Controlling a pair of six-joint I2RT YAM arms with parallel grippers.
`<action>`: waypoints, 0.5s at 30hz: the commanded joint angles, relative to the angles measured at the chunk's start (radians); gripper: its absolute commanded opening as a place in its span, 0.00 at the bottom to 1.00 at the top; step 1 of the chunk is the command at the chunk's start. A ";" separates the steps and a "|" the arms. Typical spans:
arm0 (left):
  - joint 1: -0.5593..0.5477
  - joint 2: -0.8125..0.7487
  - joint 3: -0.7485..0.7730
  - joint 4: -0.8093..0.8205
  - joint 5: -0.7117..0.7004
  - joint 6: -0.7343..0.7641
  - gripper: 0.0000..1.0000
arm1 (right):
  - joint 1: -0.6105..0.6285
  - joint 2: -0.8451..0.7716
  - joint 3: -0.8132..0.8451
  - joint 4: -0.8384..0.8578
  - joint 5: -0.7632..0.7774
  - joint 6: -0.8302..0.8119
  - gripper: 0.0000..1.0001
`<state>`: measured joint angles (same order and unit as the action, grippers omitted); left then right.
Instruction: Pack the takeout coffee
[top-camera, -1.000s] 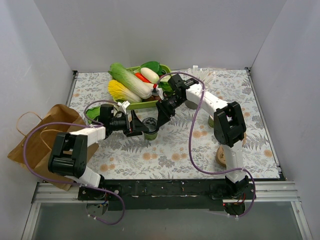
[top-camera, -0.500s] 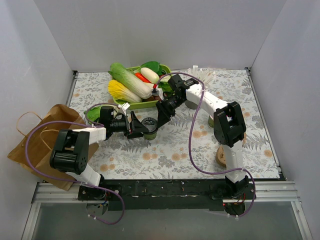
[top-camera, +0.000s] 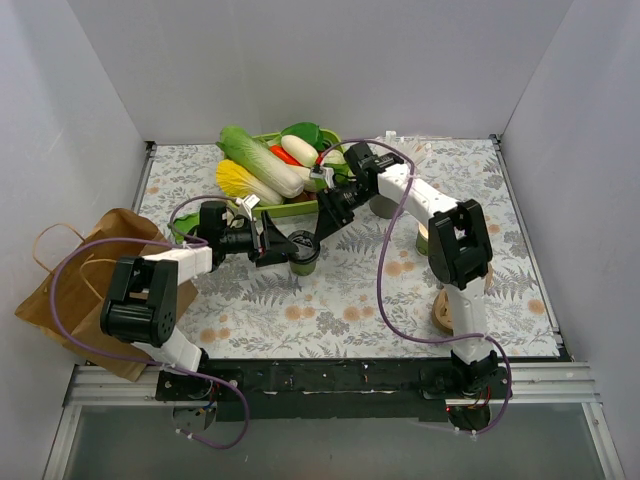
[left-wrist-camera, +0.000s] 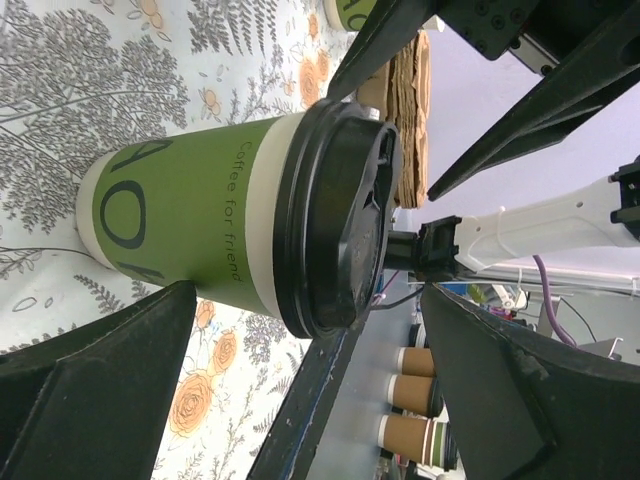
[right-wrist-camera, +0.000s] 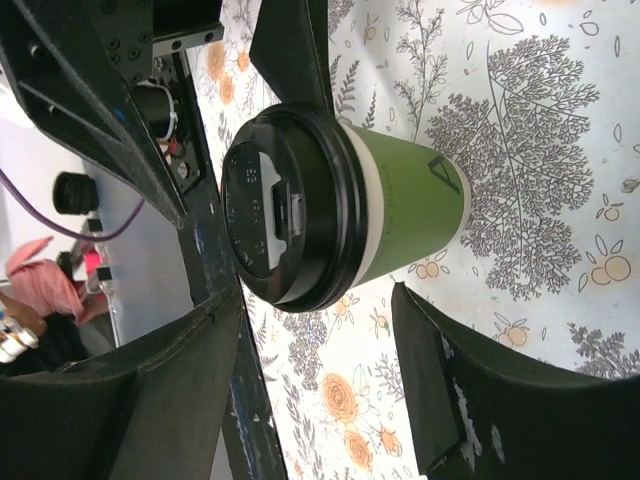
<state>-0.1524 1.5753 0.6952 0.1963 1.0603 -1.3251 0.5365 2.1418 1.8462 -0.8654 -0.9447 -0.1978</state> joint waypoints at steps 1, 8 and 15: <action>0.014 0.029 0.041 -0.003 -0.025 -0.037 0.96 | -0.004 0.047 0.047 0.069 -0.069 0.107 0.70; 0.020 0.109 0.087 -0.027 -0.043 -0.052 0.93 | -0.004 0.099 0.021 0.137 -0.114 0.190 0.69; 0.040 0.153 0.075 -0.015 -0.045 -0.080 0.91 | -0.004 0.128 -0.074 0.236 -0.244 0.313 0.59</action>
<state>-0.1291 1.7176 0.7601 0.1799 1.0367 -1.3880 0.5304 2.2475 1.8256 -0.7116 -1.0733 0.0189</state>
